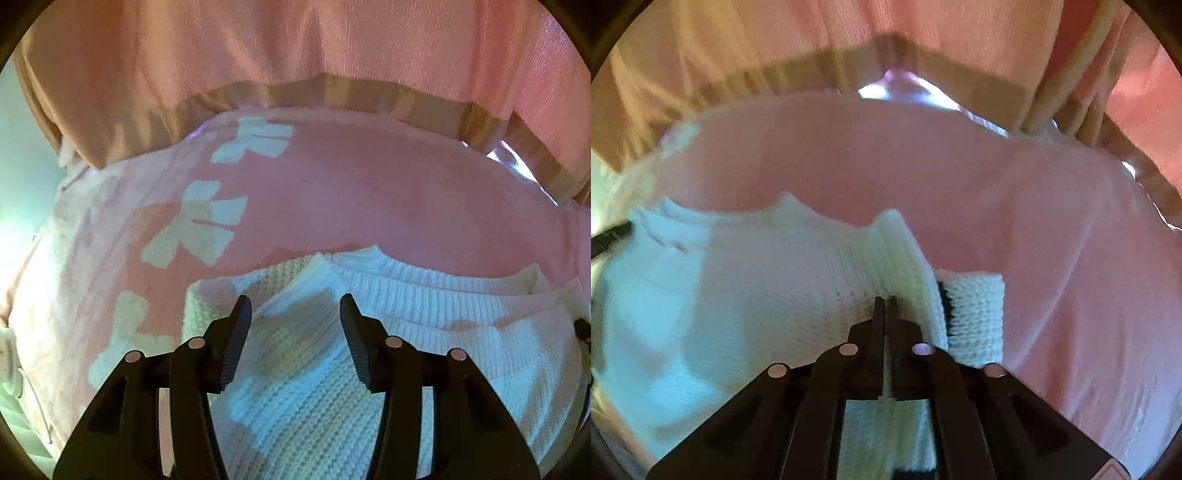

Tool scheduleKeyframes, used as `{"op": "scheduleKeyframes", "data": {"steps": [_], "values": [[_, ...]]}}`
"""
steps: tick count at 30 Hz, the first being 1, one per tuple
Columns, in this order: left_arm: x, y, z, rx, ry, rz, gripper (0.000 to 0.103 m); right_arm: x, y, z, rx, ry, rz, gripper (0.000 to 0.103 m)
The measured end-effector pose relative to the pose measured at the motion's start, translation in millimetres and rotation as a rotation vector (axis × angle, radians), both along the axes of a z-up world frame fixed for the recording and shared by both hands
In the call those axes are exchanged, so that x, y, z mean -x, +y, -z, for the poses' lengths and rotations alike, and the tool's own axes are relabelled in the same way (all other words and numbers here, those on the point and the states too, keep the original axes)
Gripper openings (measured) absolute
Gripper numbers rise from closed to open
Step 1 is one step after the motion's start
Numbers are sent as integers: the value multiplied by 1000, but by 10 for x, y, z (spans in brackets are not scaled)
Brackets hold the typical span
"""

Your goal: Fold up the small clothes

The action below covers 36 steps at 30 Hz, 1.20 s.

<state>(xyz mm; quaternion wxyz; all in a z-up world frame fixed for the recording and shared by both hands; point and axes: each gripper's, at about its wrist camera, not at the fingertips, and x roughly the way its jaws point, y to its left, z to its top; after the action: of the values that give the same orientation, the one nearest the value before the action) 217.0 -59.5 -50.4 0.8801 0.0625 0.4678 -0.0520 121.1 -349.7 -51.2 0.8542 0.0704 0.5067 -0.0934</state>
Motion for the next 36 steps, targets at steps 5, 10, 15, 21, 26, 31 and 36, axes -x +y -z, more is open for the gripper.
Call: {"op": "scheduleKeyframes", "data": {"steps": [5,10,15,21,26,31,36], "values": [[320,1,-428,88,-91,30,74,-43,550,-346,-126,-127,-215,39],[551,-44,-551,31,-147,84,76,-282,1153,-8,-155,-44,-337,49],[569,-22,-512,23,-131,111,76,-384,1454,201,-57,-43,-359,44],[540,68,-437,45,-86,100,76,-512,1370,0,-69,-121,-283,6],[553,53,-409,33,-85,111,76,-664,1287,319,-94,-21,-274,9],[540,15,-360,31,-70,106,77,-535,1173,-22,-120,-93,-259,9],[529,-34,-280,1,-62,116,77,-194,720,-229,-91,-87,-148,9]]}}
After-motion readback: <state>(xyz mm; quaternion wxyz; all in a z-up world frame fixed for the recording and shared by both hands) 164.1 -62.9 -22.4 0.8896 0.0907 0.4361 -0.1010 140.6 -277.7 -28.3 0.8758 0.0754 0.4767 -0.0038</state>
